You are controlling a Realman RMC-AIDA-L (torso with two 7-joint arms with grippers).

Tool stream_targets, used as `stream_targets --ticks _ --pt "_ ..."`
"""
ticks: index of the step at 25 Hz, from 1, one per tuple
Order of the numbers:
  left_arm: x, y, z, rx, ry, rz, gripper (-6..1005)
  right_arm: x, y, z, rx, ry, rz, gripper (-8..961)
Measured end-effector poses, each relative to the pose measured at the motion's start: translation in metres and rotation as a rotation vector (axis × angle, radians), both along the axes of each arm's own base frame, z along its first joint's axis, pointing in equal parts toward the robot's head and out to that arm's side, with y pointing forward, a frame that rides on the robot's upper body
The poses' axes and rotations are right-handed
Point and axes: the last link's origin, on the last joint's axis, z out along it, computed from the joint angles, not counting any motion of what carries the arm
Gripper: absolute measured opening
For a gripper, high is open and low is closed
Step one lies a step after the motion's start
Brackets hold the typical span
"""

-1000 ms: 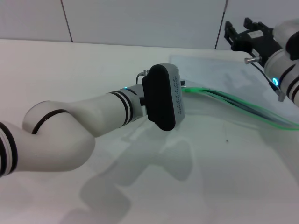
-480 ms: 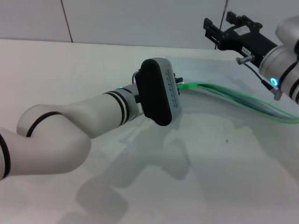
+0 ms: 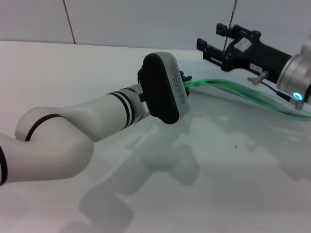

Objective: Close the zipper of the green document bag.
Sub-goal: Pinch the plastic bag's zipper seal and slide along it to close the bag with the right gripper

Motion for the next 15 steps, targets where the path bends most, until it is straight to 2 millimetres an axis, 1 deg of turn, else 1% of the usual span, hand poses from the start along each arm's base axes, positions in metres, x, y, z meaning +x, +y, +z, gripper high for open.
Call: stream_targets --ticks 7,15 --pt "0.001 -0.001 0.001 0.0 -0.017 0.005 54 -0.001 -0.01 0.0 -0.075 -0.047 0.121 675" --pt "0.011 -0.002 0.005 0.006 -0.064 0.008 54 0.003 -0.013 -0.008 -0.089 -0.189 0.204 676"
